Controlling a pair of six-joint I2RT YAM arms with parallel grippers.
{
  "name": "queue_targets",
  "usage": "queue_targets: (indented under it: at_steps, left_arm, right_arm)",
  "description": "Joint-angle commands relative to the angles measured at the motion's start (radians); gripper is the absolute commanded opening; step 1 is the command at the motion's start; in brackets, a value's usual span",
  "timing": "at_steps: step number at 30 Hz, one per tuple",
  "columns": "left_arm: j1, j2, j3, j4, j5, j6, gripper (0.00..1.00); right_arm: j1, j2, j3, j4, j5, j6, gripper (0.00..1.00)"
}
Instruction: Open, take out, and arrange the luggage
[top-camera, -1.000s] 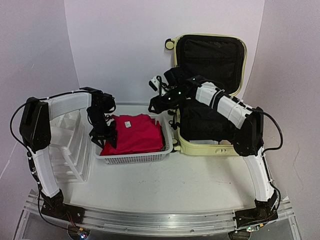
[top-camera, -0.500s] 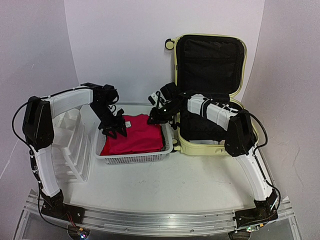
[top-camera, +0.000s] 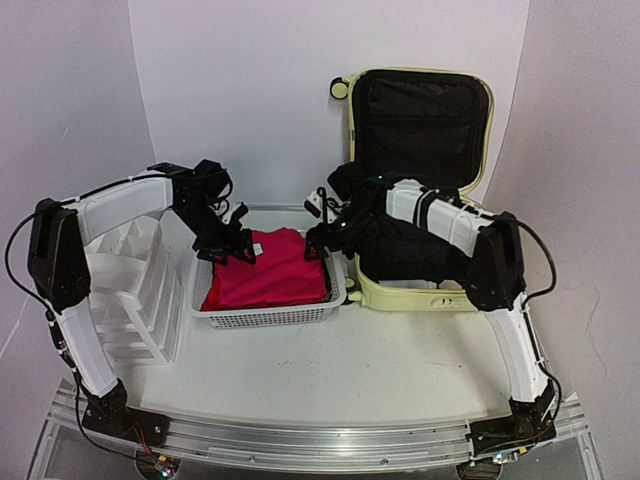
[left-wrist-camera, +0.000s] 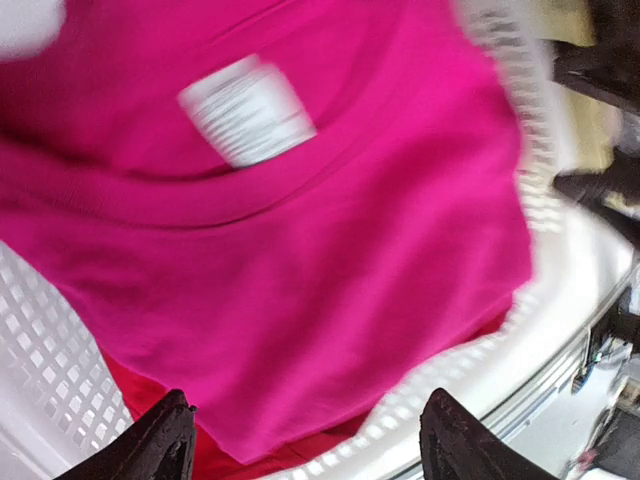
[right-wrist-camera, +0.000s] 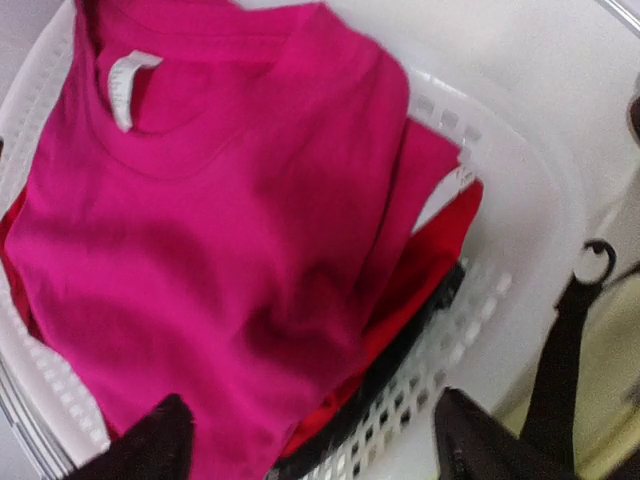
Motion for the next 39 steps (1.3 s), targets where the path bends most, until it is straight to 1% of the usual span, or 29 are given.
queue_targets:
  at_steps: [1,2,5,8,9,10,13,15,16,17,19,23,24,25,26,27,29,36,39]
  left_arm:
    - [-0.139,-0.14,0.025,0.115,0.064,0.161,0.79]
    - [-0.173,-0.141,0.006,0.13,0.067,0.212,0.79]
    - [-0.258,-0.121,-0.044,0.158,0.012,0.434,0.78]
    - [-0.314,-0.069,-0.056,0.159,-0.079,0.617,0.71]
    - [-0.324,-0.055,-0.062,0.169,-0.09,0.664,0.7]
    - [-0.329,-0.038,-0.061,0.173,-0.09,0.708,0.66]
    - [-0.331,0.002,-0.063,0.191,-0.068,0.789,0.57]
    - [-0.332,0.025,-0.059,0.195,-0.073,0.816,0.47]
    - [-0.334,0.033,-0.062,0.202,-0.086,0.828,0.39]
    - [-0.334,0.04,-0.066,0.209,-0.096,0.84,0.35]
    - [-0.334,0.052,-0.073,0.221,-0.118,0.873,0.31]
    - [-0.334,0.058,-0.088,0.219,-0.116,0.932,0.31]
    - [-0.334,0.059,-0.081,0.218,-0.11,0.932,0.33]
    - [-0.335,0.057,-0.074,0.211,-0.087,0.927,0.39]
    - [-0.334,0.053,-0.067,0.202,-0.051,0.924,0.45]
    - [-0.334,0.046,-0.061,0.195,-0.006,0.916,0.48]
    - [-0.335,0.031,-0.056,0.192,0.026,0.883,0.52]
    - [-0.319,0.006,-0.018,0.195,0.026,0.744,0.52]
    - [-0.314,-0.015,-0.011,0.2,0.11,0.701,0.6]
  right_arm:
    - [0.027,-0.346,-0.179,-0.092,0.085,-0.08,0.98]
    - [0.027,-0.417,-0.247,-0.094,0.098,-0.084,0.98]
    - [0.024,-0.635,-0.431,-0.094,0.179,-0.085,0.98]
    - [0.022,-0.799,-0.582,-0.093,0.229,-0.09,0.98]
    - [0.022,-0.842,-0.624,-0.093,0.23,-0.089,0.98]
    - [0.022,-0.884,-0.665,-0.093,0.231,-0.085,0.98]
    - [0.022,-0.99,-0.775,-0.085,0.245,-0.075,0.98]
    - [0.022,-1.044,-0.849,-0.072,0.247,-0.028,0.98]
    - [0.022,-1.067,-0.876,-0.066,0.245,-0.022,0.98]
    - [0.022,-1.087,-0.9,-0.061,0.245,-0.017,0.98]
    - [0.022,-1.122,-0.939,-0.059,0.266,-0.011,0.98]
    - [0.022,-1.158,-0.982,-0.054,0.305,-0.009,0.98]
    - [0.022,-1.16,-0.983,-0.054,0.307,-0.009,0.98]
    - [0.022,-1.16,-0.982,-0.053,0.306,-0.01,0.98]
    - [0.022,-1.16,-0.982,-0.053,0.307,-0.013,0.98]
    - [0.022,-1.159,-0.982,-0.054,0.308,-0.019,0.98]
    - [0.022,-1.156,-0.984,-0.053,0.312,-0.025,0.98]
    - [0.022,-1.11,-0.996,-0.054,0.335,-0.036,0.98]
    - [0.022,-1.09,-0.996,-0.053,0.354,-0.035,0.98]
